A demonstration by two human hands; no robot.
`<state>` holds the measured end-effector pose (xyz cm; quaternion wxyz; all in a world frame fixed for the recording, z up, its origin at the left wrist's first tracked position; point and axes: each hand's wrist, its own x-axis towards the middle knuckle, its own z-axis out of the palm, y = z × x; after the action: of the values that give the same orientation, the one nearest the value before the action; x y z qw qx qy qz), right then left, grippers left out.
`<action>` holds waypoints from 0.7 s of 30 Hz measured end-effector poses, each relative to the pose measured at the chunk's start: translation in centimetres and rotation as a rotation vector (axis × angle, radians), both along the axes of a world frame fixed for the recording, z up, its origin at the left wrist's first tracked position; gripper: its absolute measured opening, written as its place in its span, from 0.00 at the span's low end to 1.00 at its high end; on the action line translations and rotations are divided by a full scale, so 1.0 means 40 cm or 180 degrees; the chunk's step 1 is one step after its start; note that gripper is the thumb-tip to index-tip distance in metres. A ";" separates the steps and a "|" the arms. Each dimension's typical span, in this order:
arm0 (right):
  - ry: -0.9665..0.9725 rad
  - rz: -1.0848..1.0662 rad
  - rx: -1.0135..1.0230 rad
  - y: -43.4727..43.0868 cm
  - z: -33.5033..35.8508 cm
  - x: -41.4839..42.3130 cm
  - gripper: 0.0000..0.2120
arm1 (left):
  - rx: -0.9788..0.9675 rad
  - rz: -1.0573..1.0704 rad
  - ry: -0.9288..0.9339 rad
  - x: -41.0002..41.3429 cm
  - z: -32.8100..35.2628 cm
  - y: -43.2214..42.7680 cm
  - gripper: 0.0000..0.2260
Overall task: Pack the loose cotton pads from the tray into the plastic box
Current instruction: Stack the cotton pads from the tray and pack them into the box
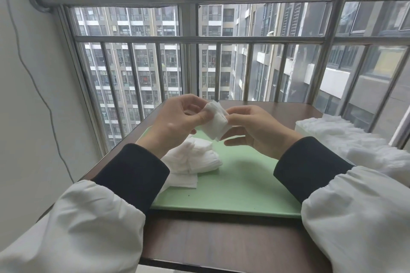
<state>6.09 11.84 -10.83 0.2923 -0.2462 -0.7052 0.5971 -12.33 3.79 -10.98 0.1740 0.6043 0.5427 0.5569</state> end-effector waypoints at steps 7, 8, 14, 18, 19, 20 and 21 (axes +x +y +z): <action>0.0188 0.0075 -0.0013 -0.017 0.008 -0.005 0.20 | 0.0122 0.0169 0.0083 -0.006 0.001 0.002 0.12; 0.0204 0.0039 0.0099 -0.019 0.009 -0.006 0.20 | 0.0036 0.0140 -0.0019 -0.008 0.003 0.002 0.15; 0.0430 -0.0111 0.0358 -0.031 0.010 -0.017 0.13 | -0.0449 -0.0814 -0.0967 0.001 0.009 -0.009 0.21; -0.0132 -0.0541 0.0746 -0.026 0.000 -0.034 0.10 | -0.0242 -0.0410 -0.1629 -0.015 0.020 -0.007 0.13; -0.0417 -0.0585 0.1129 -0.022 -0.006 -0.037 0.06 | -0.0221 -0.0236 -0.1754 -0.022 0.020 -0.006 0.12; -0.0744 -0.0563 0.1586 -0.022 -0.012 -0.039 0.03 | -0.0217 -0.0107 -0.1848 -0.026 0.019 -0.006 0.12; -0.1068 -0.0467 0.1986 -0.024 -0.019 -0.042 0.03 | -0.0215 -0.0029 -0.1910 -0.029 0.018 -0.006 0.12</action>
<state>4.40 10.86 -11.58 0.2757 -0.2897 -0.8721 0.2818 -13.49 3.57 -10.26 0.3491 0.4091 0.4825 0.6914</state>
